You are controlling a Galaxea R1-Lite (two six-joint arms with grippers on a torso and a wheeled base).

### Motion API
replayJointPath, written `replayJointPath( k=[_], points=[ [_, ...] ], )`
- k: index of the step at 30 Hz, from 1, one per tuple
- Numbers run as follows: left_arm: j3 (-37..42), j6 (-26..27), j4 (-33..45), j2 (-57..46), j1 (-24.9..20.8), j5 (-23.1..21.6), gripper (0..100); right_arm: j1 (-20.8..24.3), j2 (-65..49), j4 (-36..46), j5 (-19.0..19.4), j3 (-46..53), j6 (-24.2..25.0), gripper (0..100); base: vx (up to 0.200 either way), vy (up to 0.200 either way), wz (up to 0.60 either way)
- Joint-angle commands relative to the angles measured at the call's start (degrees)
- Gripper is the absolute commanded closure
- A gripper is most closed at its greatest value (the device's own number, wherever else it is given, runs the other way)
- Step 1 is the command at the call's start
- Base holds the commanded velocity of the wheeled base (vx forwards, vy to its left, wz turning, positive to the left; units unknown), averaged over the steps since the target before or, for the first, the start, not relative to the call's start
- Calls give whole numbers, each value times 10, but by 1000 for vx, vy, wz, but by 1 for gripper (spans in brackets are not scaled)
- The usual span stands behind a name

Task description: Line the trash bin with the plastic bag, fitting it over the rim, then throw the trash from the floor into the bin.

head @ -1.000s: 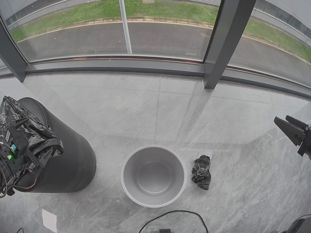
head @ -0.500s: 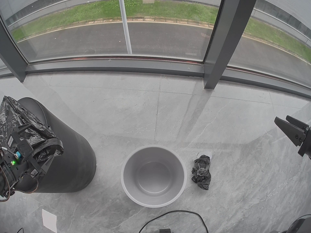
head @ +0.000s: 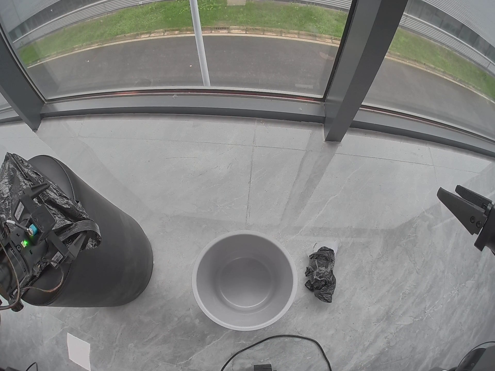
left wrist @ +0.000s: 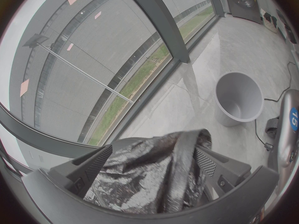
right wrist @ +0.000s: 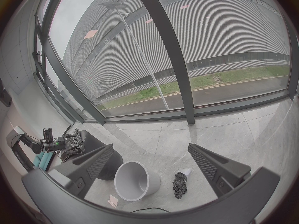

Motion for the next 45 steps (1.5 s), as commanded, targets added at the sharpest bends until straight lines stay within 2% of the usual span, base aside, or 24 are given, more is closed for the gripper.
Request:
replayJointPath(
  k=[1,6,33,36,37,45],
  points=[
    [1,1,-32,38,0,1,0,0,-2,0,0,0,1,0,0,0,0],
    [2,6,-45,47,0,18,0,0,-2,0,0,0,1,0,0,0,0],
    [-7,2,-47,65,1,30,0,0,-6,0,1,2,1,0,0,0,0],
    [-8,-1,-64,70,1,32,0,0,-7,0,1,2,1,0,0,0,0],
    [-8,0,-72,73,1,32,100,0,-7,0,1,2,1,0,0,0,0],
    [-1,-4,-91,77,2,32,100,0,-12,0,3,2,1,0,0,0,0]
  ],
)
